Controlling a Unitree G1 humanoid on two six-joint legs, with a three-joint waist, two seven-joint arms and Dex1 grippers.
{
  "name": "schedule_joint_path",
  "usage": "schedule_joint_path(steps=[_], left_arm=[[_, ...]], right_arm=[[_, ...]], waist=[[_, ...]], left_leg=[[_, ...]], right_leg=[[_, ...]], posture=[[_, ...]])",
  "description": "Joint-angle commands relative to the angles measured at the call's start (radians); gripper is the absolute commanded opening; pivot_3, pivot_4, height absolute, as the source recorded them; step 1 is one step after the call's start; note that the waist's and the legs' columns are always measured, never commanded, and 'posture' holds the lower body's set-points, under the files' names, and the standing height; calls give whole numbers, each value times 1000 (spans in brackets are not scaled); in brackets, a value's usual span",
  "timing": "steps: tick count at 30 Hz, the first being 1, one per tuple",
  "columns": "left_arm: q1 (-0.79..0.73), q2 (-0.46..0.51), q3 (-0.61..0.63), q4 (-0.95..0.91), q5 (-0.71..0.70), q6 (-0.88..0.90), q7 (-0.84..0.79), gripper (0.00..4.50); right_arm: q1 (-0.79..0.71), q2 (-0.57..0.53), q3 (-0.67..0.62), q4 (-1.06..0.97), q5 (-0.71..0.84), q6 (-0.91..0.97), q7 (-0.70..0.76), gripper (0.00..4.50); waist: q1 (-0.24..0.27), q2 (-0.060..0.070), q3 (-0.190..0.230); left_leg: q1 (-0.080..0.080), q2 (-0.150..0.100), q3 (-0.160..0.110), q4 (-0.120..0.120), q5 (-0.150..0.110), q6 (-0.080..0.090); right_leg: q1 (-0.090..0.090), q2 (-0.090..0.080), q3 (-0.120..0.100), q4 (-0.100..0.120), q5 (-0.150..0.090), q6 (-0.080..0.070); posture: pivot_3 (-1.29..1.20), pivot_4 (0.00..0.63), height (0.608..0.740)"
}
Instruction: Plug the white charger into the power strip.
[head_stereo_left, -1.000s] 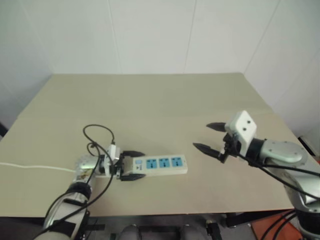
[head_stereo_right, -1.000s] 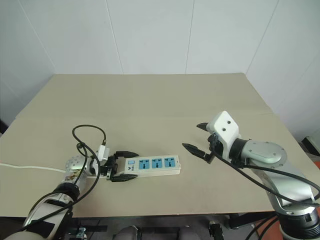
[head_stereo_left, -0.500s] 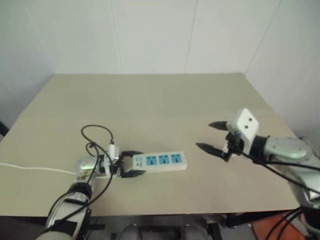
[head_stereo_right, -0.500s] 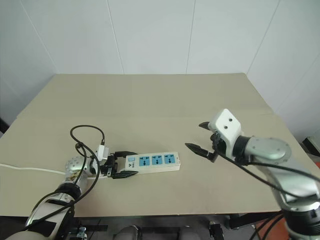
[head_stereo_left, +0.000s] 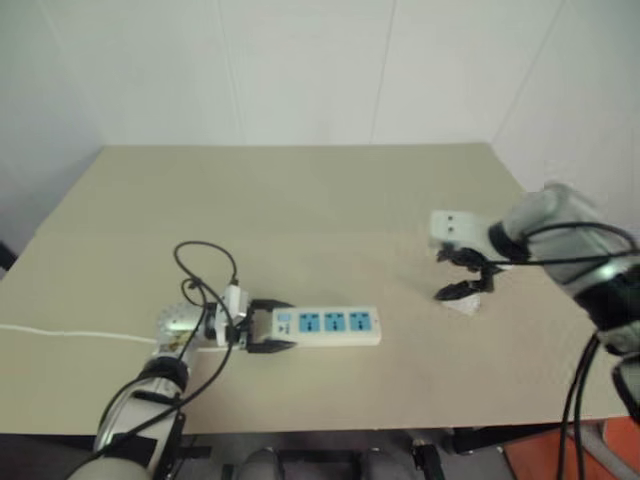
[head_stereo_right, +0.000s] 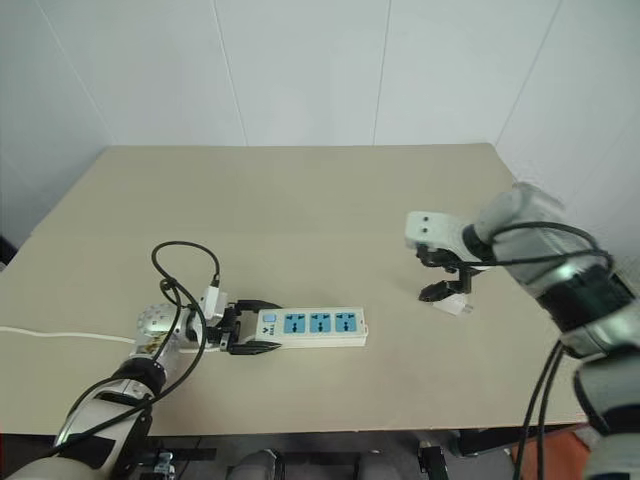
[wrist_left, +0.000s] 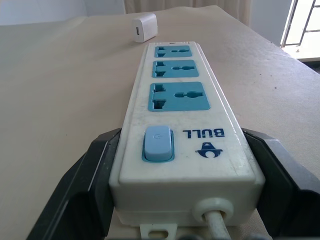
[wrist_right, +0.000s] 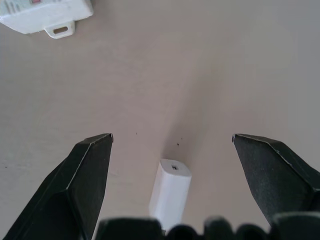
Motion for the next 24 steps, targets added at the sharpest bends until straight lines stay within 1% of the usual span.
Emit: schedule_joint_path(steps=[1,5,10,17,24], left_arm=[[13,-8,-2,-24,33,1,-4,3293],[26,-12,4,-41,39,10,-4,3293],[28,-17,14,-46,50,9,-4,3293],[19,-23,29,-33,67,4,-4,3293],[14,-34,43,-22,92,-2,-3,3293]], right_arm=[[-55,32,21,106,-84,-31,30,4500],[-77,72,31,192,-146,-34,40,4500],[-48,94,27,204,-208,-4,33,4500],[-11,115,11,209,-237,67,45,4500],[3,125,4,235,-251,97,36,4500]], waist=[[4,0,0],[8,0,0],[6,1,0],[6,1,-1],[7,2,-1]], left_leg=[[-1,0,0,0,0,0],[-2,-1,0,0,0,0],[-1,-1,0,0,0,0],[-1,-1,0,1,0,0],[-1,-1,0,2,0,0]], right_leg=[[0,0,0,0,0,0],[-1,0,0,0,0,0],[-1,0,0,1,0,0],[-1,0,0,2,0,0],[0,0,0,3,0,0]], posture=[[0,150,740],[0,150,740],[0,150,740],[0,150,740],[0,150,740]])
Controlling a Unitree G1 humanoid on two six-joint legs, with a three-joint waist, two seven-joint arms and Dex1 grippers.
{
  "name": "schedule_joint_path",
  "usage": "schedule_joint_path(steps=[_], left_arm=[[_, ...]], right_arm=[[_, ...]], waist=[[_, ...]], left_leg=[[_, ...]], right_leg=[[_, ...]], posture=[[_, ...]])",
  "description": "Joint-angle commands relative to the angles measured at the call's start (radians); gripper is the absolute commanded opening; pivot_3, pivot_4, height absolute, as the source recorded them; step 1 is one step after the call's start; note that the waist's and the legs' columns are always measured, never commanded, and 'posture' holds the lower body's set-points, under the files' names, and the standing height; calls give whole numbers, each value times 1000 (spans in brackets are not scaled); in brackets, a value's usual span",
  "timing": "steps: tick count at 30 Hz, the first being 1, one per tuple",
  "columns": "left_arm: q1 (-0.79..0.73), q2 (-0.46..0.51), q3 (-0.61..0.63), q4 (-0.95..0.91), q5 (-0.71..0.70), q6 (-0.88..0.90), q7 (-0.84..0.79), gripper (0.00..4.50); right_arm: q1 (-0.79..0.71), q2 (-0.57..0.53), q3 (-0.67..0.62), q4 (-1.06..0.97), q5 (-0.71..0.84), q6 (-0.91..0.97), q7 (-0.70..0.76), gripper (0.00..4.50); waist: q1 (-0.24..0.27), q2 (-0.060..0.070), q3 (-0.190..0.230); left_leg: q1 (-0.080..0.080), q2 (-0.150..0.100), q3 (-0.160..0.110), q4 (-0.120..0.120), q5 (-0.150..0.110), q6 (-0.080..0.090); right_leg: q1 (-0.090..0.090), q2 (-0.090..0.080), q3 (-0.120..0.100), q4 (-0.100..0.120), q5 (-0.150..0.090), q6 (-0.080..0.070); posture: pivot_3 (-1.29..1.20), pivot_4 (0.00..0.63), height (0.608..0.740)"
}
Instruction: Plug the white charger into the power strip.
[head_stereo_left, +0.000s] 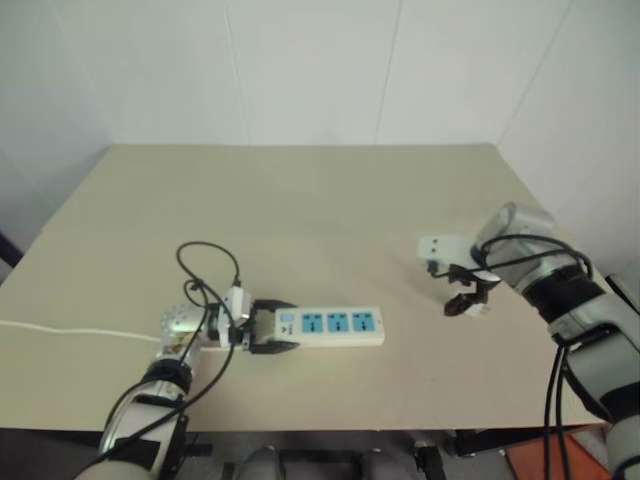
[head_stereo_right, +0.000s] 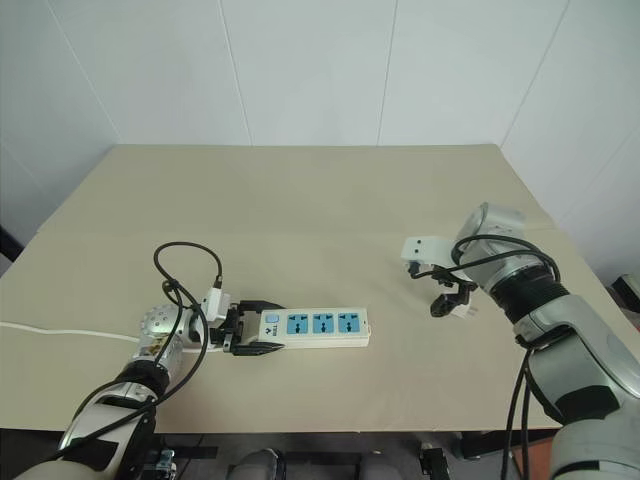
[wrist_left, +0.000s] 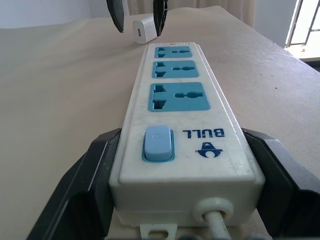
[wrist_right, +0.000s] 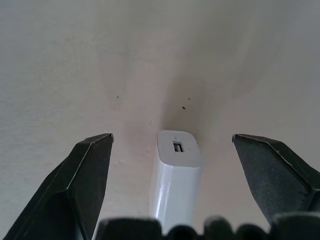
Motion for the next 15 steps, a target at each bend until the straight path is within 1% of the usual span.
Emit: schedule_joint_path(steps=[1,8,11,13,15], left_arm=[[-4,-10,-10,7,40,-9,-4,3293],[-1,-10,-5,9,47,-11,-4,3293],[-1,-9,-3,10,49,-13,-4,3293],[-2,-8,-2,11,49,-14,-4,3293],[-2,-6,-1,13,51,-15,-4,3293]], right_arm=[[-2,1,-38,17,-13,19,-8,4500],[1,13,-37,48,-18,23,-14,4500],[1,21,-35,75,-23,20,-24,3955],[0,25,-36,86,-25,16,-27,3328],[-2,33,-34,107,-33,15,-45,2598]], waist=[[0,0,0],[0,1,0],[0,1,0],[0,1,0],[0,1,-1]], left_leg=[[0,0,0,0,0,0],[0,0,0,0,0,0],[0,0,0,1,0,0],[0,0,0,1,0,0],[0,0,0,1,0,0]], right_leg=[[0,0,0,0,0,0],[0,0,0,0,0,0],[0,0,0,1,0,0],[0,0,0,1,0,0],[0,0,0,1,0,0]], posture=[[0,150,740],[0,150,740],[0,150,740],[0,150,740],[0,150,740]])
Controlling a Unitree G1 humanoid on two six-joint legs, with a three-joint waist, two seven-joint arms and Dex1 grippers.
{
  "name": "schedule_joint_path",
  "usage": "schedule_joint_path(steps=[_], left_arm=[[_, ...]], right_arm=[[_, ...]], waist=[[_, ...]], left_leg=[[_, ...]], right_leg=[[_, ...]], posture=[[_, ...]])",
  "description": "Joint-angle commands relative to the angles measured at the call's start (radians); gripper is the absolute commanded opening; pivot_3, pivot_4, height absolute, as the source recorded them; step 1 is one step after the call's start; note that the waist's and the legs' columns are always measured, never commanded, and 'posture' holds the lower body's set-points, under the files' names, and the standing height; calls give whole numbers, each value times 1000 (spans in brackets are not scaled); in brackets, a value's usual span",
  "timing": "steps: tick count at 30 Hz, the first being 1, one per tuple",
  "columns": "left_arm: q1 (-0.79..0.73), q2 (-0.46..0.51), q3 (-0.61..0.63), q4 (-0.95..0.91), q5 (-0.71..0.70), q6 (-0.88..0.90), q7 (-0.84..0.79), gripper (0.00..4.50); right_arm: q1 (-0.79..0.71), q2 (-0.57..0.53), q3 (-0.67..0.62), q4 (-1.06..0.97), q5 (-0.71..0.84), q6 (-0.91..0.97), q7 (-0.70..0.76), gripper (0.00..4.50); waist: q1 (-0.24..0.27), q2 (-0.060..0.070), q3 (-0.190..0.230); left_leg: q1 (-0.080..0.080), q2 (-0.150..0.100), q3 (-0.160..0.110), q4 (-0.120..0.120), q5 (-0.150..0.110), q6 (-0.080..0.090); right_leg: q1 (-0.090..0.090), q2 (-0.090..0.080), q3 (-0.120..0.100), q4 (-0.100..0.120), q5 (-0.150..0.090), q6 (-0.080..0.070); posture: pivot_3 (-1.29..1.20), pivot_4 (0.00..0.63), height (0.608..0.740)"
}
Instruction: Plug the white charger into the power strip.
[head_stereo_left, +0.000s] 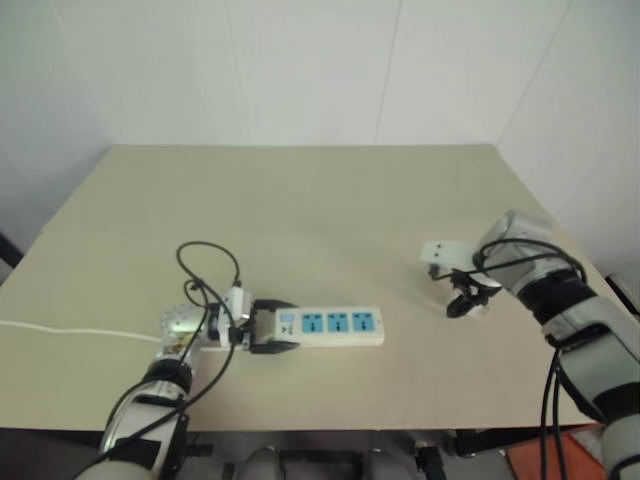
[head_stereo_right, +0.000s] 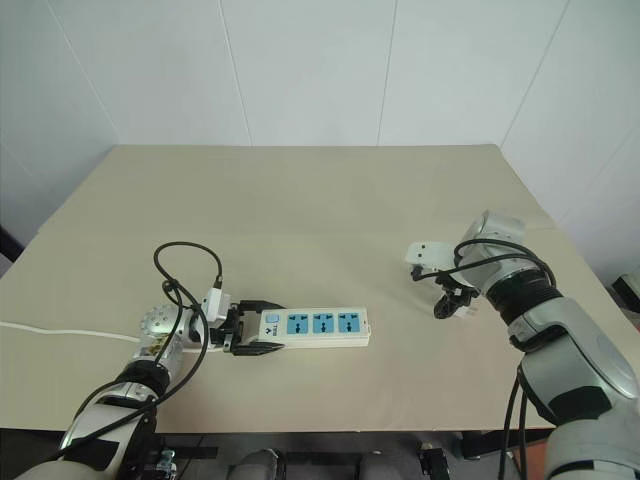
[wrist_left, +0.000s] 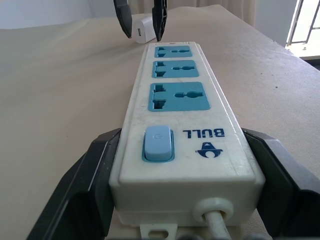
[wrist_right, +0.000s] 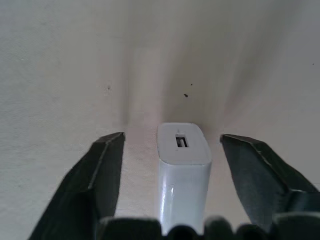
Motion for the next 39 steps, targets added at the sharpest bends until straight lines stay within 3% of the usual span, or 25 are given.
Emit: schedule_joint_path(steps=[1,4,5,13,18,22,26,30,33,39], left_arm=[[-2,-2,-10,11,39,-10,-4,3293],[-1,1,-10,10,43,-9,-4,3293],[-1,3,-11,10,45,-8,-4,3293],[-7,15,-22,2,46,8,-4,3293],[-9,24,-25,-3,45,18,-4,3293],[-2,36,-24,-14,43,32,-4,3293],[6,44,-14,-24,46,44,-3,3293],[16,44,-4,-46,42,57,7,3293],[28,43,0,-71,40,71,14,3293],[58,49,2,-119,39,93,24,3293]], right_arm=[[-12,5,-30,27,-24,0,-26,2232],[-16,9,-32,39,-25,-3,-33,1206],[-17,9,-33,38,-24,-1,-31,1128],[0,-38,-75,-130,-34,34,-45,1128],[37,-40,-327,-384,186,69,-17,1128],[113,52,-594,-458,412,49,-82,1128],[263,180,-759,-494,627,-63,-88,1128],[365,298,-770,-474,731,-137,-93,1128],[425,410,-748,-407,747,-307,-97,1128],[435,549,-692,-257,759,-487,-61,1128]], waist=[[0,0,0],[-1,0,0],[-1,0,0],[-2,0,0],[-6,1,0],[-9,0,0],[-11,0,-1],[-17,0,0],[-20,0,0],[-19,0,0]], left_leg=[[0,0,0,0,0,0],[1,0,0,0,0,0],[1,0,0,0,0,0],[2,0,0,0,0,0],[2,0,0,0,0,0],[3,0,-1,1,0,0],[8,0,-2,0,0,0],[10,0,-2,-1,0,0],[12,1,-2,-1,0,0],[12,1,-2,-1,0,0]], right_leg=[[0,0,0,0,0,0],[1,0,0,0,0,0],[1,0,0,0,0,0],[0,0,0,3,0,0],[0,0,0,5,0,0],[2,0,0,5,0,0],[9,0,-2,1,0,0],[12,0,-1,0,0,0],[12,1,-1,1,0,0],[13,1,-1,1,0,0]], posture=[[0,150,740],[0,150,740],[0,150,740],[0,150,740],[0,150,740],[0,150,740],[0,150,740],[0,150,740],[0,150,740],[0,150,740]])
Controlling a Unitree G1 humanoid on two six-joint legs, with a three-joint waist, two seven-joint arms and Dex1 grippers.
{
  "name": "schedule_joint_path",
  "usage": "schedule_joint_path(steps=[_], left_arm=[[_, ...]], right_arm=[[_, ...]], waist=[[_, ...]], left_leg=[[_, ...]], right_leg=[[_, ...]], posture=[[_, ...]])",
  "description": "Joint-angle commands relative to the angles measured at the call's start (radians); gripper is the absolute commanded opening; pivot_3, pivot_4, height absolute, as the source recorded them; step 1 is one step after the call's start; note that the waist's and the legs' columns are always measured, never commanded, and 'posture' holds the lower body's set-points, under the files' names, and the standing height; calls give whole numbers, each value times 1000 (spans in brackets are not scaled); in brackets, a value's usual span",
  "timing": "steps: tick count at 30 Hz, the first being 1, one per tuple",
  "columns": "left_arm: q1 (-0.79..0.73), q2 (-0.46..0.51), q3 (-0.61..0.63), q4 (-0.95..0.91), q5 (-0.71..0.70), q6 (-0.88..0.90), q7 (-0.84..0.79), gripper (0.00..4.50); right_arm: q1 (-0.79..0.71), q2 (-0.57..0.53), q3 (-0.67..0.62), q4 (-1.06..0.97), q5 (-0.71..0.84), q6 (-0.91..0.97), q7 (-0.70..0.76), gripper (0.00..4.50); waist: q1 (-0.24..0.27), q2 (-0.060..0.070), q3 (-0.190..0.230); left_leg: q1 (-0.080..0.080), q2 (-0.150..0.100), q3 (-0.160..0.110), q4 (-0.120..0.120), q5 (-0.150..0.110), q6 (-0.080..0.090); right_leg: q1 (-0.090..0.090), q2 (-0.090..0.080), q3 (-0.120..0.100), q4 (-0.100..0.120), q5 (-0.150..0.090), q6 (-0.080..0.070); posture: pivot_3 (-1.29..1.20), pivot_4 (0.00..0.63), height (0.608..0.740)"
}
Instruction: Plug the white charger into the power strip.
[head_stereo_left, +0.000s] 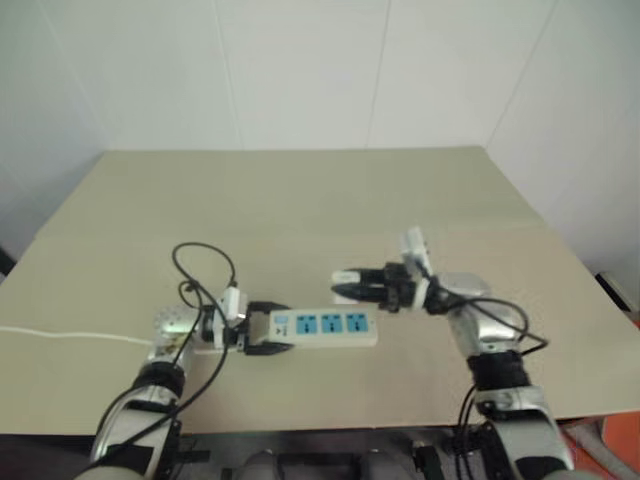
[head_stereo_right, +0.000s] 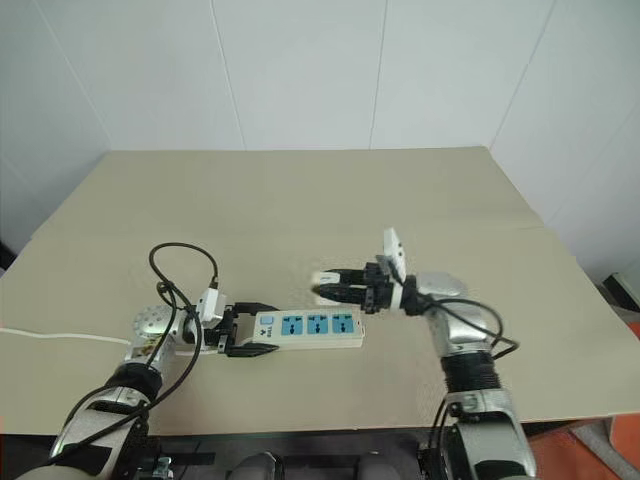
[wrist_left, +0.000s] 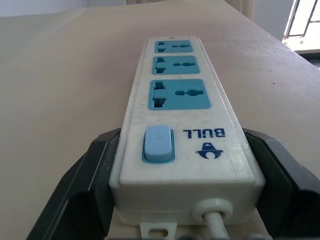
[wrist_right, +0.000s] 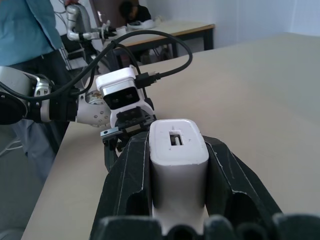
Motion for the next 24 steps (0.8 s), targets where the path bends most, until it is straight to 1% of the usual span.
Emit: schedule_joint_path(steps=[1,4,6,13,24], left_arm=[[21,16,-7,-45,18,13,1,3293],[34,24,-4,-72,14,25,7,3293],[40,28,-3,-87,12,33,9,3293],[48,40,-2,-112,13,49,14,3293],[45,42,-3,-116,12,57,15,3293]], right_arm=[[-22,54,11,62,38,-107,21,1128],[-40,107,35,155,16,-181,20,1128],[-52,123,43,202,5,-220,23,1128],[-87,138,55,334,-14,-312,15,1128],[-89,165,75,381,-21,-352,1,1128]], waist=[[1,0,0],[1,0,0],[-1,0,0],[-1,0,0],[-7,0,0]], left_leg=[[0,0,0,0,0,0],[0,0,0,-1,0,0],[1,0,0,-1,0,0],[1,1,0,-1,0,0],[2,1,0,-1,0,0]], right_leg=[[0,0,0,0,0,0],[0,0,0,0,0,0],[0,0,0,0,0,0],[0,1,0,1,0,0],[0,1,0,1,0,0]], posture=[[0,150,740],[0,150,740],[0,150,740],[0,150,740],[0,150,740]])
